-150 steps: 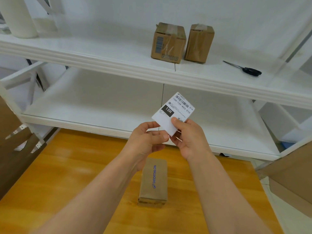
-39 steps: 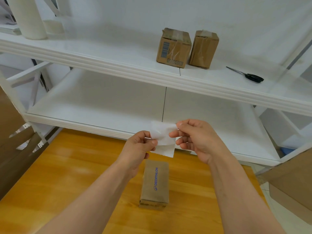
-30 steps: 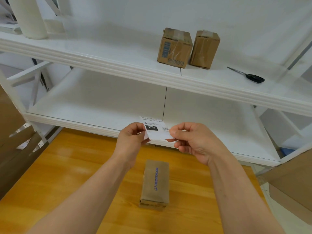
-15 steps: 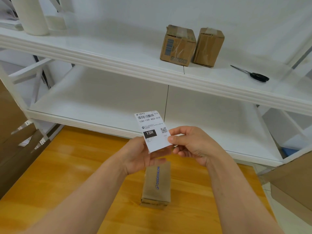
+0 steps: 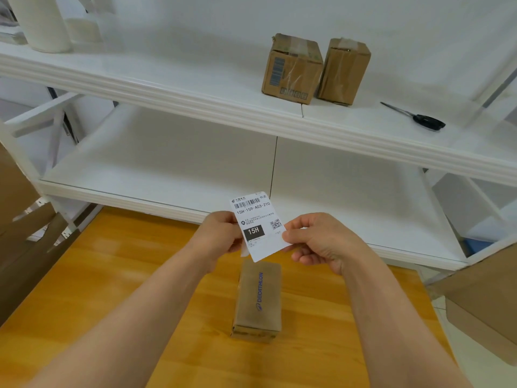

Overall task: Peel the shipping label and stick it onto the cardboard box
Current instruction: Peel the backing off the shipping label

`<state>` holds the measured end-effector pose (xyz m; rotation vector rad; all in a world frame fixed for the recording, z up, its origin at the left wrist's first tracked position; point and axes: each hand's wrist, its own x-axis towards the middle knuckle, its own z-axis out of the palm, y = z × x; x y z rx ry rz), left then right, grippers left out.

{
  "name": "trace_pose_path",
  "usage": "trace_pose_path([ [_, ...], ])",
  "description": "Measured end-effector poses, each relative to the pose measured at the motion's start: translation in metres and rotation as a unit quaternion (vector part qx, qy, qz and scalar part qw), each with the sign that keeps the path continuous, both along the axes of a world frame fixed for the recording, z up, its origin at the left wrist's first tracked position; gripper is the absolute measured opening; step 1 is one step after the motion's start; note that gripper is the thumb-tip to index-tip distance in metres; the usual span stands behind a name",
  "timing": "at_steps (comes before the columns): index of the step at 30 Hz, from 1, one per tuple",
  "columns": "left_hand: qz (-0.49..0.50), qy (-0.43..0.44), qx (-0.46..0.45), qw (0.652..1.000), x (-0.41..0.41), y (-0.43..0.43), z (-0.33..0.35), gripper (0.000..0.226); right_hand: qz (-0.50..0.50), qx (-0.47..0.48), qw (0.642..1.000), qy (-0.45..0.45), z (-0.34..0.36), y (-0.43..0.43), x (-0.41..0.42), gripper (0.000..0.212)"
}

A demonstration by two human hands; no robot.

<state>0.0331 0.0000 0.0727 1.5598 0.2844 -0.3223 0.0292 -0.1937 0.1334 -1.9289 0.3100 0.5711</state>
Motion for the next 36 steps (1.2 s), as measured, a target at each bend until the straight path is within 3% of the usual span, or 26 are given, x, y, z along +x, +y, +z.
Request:
trace_pose_path([
  [6, 0.068, -0.047, 0.024, 0.996, 0.002, 0.003, -0.004, 0.007, -0.025, -0.017, 1.000, 0.004, -0.009, -0.002, 0.000, 0.009],
  [13, 0.165, -0.021, 0.046, 0.985, 0.010, 0.022, -0.027, 0.008, -0.019, -0.036, 0.999, 0.033, -0.016, -0.009, 0.001, 0.010],
  [20, 0.258, 0.087, 0.033, 0.962, 0.006, 0.045, -0.073, 0.009, -0.019, -0.058, 0.997, 0.055, -0.027, -0.011, 0.001, 0.006],
  [28, 0.365, 0.249, -0.015, 0.897, -0.002, 0.064, -0.127, 0.004, -0.056, -0.062, 0.995, 0.055, -0.037, -0.012, -0.002, 0.008],
  [30, 0.385, 0.282, -0.052, 0.877, -0.008, 0.070, -0.144, 0.014, -0.064, -0.062, 0.995, 0.053, -0.041, -0.012, -0.003, 0.008],
  [36, 0.359, 0.314, -0.109, 0.872, -0.031, 0.071, -0.172, 0.016, -0.075, -0.058, 0.994, 0.058, -0.052, -0.012, -0.008, 0.007],
])
